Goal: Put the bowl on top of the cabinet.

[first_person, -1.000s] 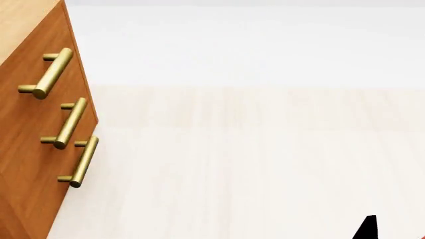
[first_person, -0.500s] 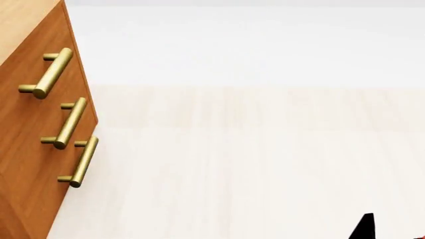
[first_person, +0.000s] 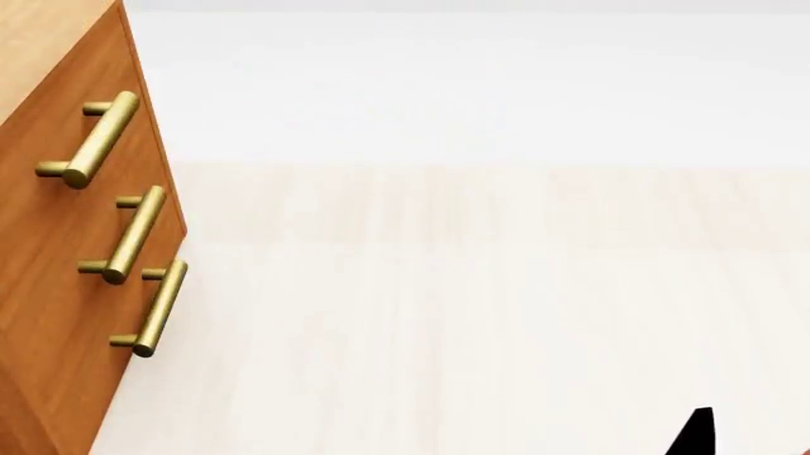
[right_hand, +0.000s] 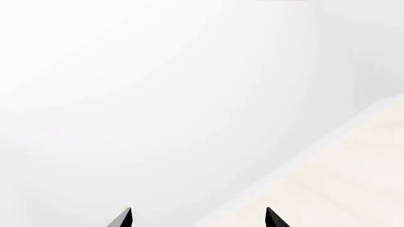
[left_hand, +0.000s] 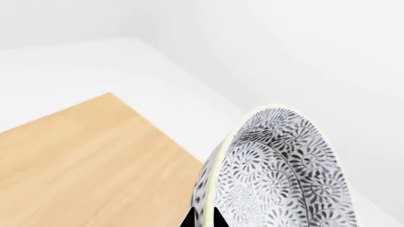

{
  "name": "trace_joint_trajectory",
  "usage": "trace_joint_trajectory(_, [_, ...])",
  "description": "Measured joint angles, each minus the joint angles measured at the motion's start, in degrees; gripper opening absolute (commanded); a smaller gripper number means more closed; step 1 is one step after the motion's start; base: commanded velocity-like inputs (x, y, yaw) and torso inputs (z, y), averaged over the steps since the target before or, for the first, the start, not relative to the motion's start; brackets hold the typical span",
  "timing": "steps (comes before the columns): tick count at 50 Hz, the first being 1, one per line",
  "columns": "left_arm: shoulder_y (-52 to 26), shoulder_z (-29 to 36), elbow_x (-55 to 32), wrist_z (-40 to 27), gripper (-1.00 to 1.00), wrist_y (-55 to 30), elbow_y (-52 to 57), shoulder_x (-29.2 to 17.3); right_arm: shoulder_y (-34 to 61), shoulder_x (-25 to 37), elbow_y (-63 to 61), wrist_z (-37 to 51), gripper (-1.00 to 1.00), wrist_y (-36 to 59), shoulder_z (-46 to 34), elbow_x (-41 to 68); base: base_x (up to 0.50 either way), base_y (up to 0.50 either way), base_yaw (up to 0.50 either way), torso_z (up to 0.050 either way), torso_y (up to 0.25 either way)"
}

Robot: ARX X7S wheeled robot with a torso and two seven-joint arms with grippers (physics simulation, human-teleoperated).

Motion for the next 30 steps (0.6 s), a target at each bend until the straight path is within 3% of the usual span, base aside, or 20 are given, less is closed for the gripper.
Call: trace_joint_trajectory(30, [4.32,-2.75,2.98,-5.27,-1.0,-1.29,6.55,0.59,0.05,-0.61,0.06,0.0,1.0,0.68,0.39,-0.89,0.0,0.0,0.0,0.0,0.0])
